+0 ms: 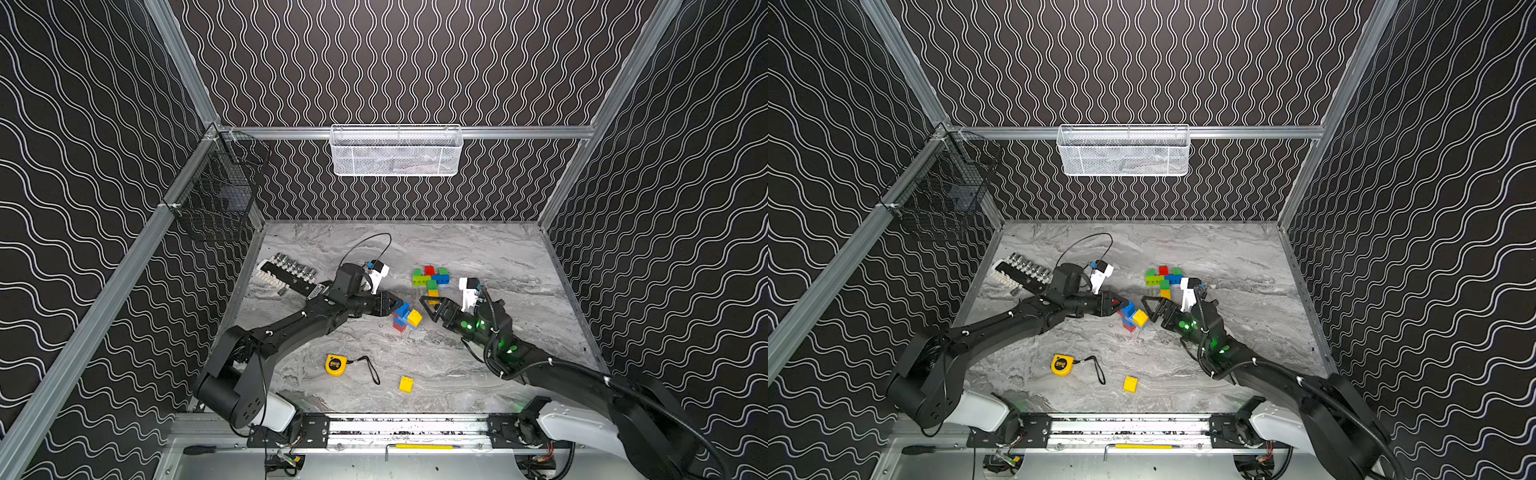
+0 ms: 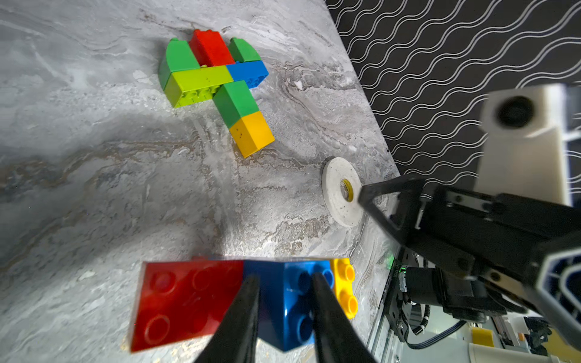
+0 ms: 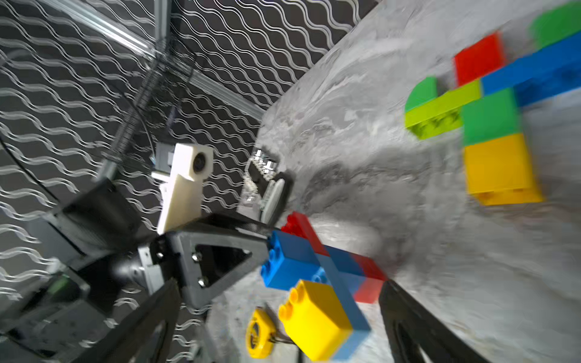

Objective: Assemble a fork with lego
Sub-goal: Assemble the lego brick with the lego brick, then pick up the lego brick from the center of the board.

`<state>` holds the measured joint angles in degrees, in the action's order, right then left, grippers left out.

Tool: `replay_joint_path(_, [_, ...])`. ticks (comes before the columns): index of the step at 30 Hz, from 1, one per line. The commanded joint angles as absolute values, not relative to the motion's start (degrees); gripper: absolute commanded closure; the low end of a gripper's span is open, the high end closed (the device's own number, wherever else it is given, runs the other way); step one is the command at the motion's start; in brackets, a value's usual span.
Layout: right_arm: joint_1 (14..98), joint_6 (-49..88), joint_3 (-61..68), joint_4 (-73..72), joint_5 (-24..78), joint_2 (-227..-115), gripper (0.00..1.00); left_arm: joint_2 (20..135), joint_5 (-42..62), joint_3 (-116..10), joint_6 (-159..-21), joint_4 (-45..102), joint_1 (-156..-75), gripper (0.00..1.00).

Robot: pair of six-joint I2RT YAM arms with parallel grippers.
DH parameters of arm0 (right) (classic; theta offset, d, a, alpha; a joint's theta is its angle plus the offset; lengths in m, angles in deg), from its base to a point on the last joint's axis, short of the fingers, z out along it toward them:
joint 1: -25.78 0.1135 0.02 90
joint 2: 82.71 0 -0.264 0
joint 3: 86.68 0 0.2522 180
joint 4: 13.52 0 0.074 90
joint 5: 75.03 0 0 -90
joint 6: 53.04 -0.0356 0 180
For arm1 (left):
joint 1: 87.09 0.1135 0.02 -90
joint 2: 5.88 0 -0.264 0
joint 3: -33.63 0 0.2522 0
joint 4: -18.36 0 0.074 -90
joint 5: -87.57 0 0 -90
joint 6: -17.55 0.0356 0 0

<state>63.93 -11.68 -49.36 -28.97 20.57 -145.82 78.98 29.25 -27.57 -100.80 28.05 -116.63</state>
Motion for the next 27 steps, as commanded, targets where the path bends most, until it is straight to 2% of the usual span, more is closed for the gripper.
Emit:
replay_joint_path(1, [63.9, 0.6, -47.4, -12.8, 16.0, -141.9, 0.00, 79.1, 25.9, -29.2, -100.5, 37.2, -116.5, 0.67])
replay_joint_path(11, [65.0, 10.9, -44.4, -0.9, 16.7, -135.6, 0.00, 78.5, 27.1, -34.2, -100.7, 37.4, -116.2, 0.55])
replay_joint_path(19, [79.4, 12.9, -42.5, 6.5, 6.1, -137.5, 0.05, 78.0, 28.4, -33.7, -100.7, 36.0, -116.2, 0.54])
replay_joint_path(23, [85.7, 12.4, -43.4, 7.1, 4.4, -138.2, 0.11, 75.9, 28.7, -32.8, -100.5, 34.6, -116.0, 0.53])
replay_joint_path(27, [90.2, 10.6, -44.3, 6.9, 2.7, -138.4, 0.12, 71.7, 25.5, -31.2, -97.6, 36.1, -116.1, 0.53])
